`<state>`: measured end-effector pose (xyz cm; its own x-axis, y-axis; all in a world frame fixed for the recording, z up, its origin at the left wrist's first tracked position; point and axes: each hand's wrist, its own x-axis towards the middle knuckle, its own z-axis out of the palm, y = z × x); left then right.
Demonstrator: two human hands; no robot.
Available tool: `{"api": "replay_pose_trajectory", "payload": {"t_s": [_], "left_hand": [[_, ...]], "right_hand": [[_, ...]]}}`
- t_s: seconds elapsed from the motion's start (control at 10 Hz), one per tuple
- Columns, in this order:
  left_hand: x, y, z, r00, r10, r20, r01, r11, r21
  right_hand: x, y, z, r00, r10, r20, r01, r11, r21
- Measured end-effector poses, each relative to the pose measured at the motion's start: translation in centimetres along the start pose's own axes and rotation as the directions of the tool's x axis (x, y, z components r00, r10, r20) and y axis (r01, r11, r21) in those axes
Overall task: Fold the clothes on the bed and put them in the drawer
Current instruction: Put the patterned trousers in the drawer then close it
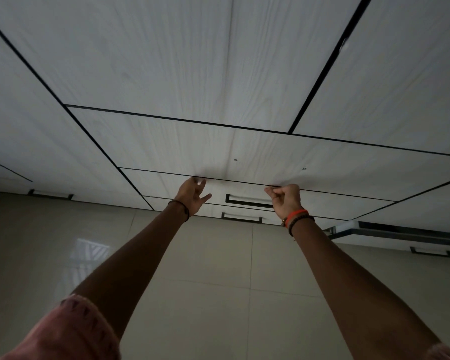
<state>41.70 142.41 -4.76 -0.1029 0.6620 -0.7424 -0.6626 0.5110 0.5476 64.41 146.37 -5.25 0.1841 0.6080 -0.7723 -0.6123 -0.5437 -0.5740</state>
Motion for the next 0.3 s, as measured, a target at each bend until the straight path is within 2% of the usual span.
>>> {"api": "replay_pose_trajectory", "payload": {"t_s": [0.1, 0.2, 0.3], "left_hand": [[-0.9, 0.2, 0.1, 0.999, 0.021, -0.036, -0.018, 0.996, 0.088], [-2.6, 1.1, -0.1, 0.998, 0.061, -0.007, -0.053, 0.918, 0.393], [-4.1, 0.3, -1.0, 0.990, 0.143, -0.019, -0.108, 0.823, 0.557]], "right_hand": [[-1.0, -0.3, -0.1, 0.999, 0.012, 0.038, -0.009, 0.996, -0.086], [-2.2, -0.1, 0.2, 0.999, 0.040, 0.037, -0.029, 0.965, -0.260], [-3.4, 0.6, 0.6, 0.998, 0.014, 0.058, 0.008, 0.929, -0.370]]}}
